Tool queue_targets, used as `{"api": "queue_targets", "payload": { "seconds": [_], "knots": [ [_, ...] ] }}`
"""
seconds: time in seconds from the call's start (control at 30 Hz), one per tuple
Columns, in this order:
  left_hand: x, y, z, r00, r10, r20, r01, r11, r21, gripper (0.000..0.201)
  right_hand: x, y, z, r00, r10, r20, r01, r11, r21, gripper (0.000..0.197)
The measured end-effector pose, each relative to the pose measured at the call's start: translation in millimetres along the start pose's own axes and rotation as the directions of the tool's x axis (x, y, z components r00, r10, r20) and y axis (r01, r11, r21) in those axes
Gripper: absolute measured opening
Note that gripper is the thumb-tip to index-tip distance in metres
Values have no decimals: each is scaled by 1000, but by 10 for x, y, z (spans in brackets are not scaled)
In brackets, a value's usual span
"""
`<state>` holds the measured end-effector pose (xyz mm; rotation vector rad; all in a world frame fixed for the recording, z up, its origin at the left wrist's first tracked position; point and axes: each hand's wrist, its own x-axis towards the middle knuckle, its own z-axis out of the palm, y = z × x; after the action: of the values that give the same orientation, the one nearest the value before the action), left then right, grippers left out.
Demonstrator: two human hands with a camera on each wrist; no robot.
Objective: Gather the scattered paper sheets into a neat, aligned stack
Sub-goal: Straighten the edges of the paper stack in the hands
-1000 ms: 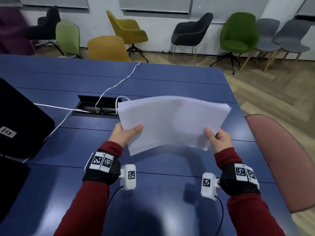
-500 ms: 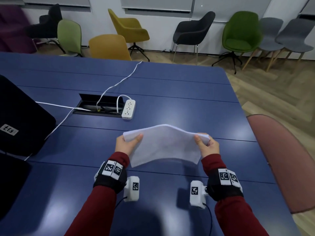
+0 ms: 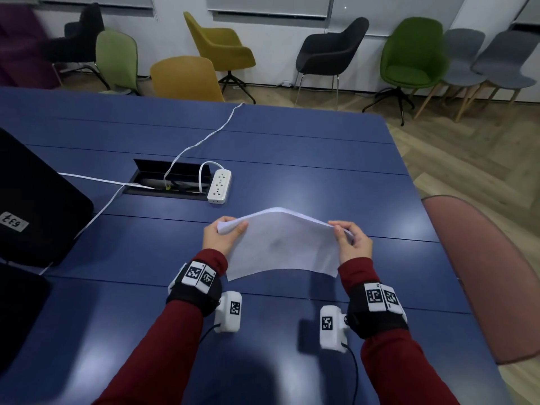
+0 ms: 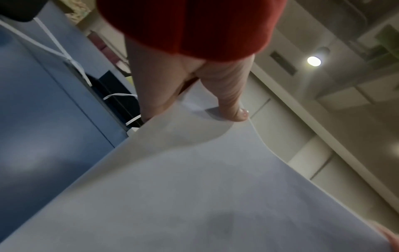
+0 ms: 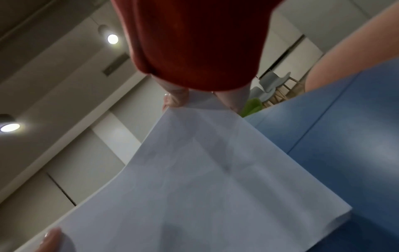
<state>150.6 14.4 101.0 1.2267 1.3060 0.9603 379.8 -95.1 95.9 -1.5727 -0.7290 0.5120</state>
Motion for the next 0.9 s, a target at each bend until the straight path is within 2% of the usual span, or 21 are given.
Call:
{"api": "queue_targets", "payload": {
  "seconds": [0.07, 0.1, 0.13, 0.17, 0.2, 0.23, 0.27, 0.33, 0.37, 0.4, 0.5, 0.57, 0.67, 0.73, 0.77, 0.83, 0.9],
  "knots": [
    [19, -31, -23, 1000, 1, -14, 0, 1000, 14, 23, 6, -2, -24, 1000, 11, -8, -11, 998, -54, 20],
    [19, -51, -38, 1000, 3, -14, -3, 1000, 10, 22, 15, 4, -53, 1000, 28, -10, -29, 989, -148, 13],
    [16, -71, -54, 1000, 7, -8, -7, 1000, 5, 21, 20, -7, -91, 999, 32, 7, -28, 944, -329, 9],
    [15, -87, -68, 1000, 13, 2, -13, 1000, 4, 20, 23, -16, -131, 999, 19, 30, 1, 825, -564, 15],
    [17, -98, -80, 1000, 22, 14, -22, 1000, 13, 18, 12, -25, -169, 997, 15, 71, 44, 647, -761, 23],
    [24, -98, -85, 999, 42, 22, -43, 998, 35, 18, 7, -46, -193, 995, 13, 102, 83, 493, -866, 27],
    [33, -73, -79, 997, 75, 25, -77, 995, 71, 18, 3, -96, -205, 992, 19, 126, 107, 403, -909, 28],
    [47, 33, -27, 984, 176, 37, -180, 973, 145, 20, 23, -171, -182, 985, 27, 171, 152, 336, -930, 26],
    [47, 106, 19, 970, 235, 58, -241, 955, 171, 22, 34, -205, -146, 977, 30, 210, 188, 334, -924, 27],
    [35, 199, 76, 952, 291, 92, -304, 933, 193, 22, 40, -251, -93, 964, 37, 262, 234, 349, -907, 29],
    [-13, 470, 271, 879, 403, 256, -462, 854, 240, 25, 71, -402, 76, 907, 19, 420, 359, 485, -797, 25],
    [-9, 610, 317, 861, 406, 307, -485, 836, 255, 25, 94, -454, 94, 905, -52, 423, 360, 622, -695, 28],
    [124, 660, 144, 869, 347, 352, -470, 801, 371, 23, 168, -445, -46, 935, -130, 330, 296, 798, -524, 39],
    [264, 608, -60, 905, 331, 269, -424, 767, 481, 20, 221, -440, -147, 959, -92, 267, 173, 938, -301, 33],
    [316, 598, -149, 922, 320, 216, -386, 796, 466, 17, 237, -451, -178, 963, -76, 259, 134, 968, -214, 25],
    [330, 686, -219, 931, 299, 209, -356, 871, 338, 15, 256, -521, -199, 964, -107, 242, 146, 978, -149, 14],
    [286, 831, -214, 923, 356, 149, -380, 905, 190, 23, 271, -596, -181, 971, -141, 192, 159, 984, -82, 13]
  ]
}}
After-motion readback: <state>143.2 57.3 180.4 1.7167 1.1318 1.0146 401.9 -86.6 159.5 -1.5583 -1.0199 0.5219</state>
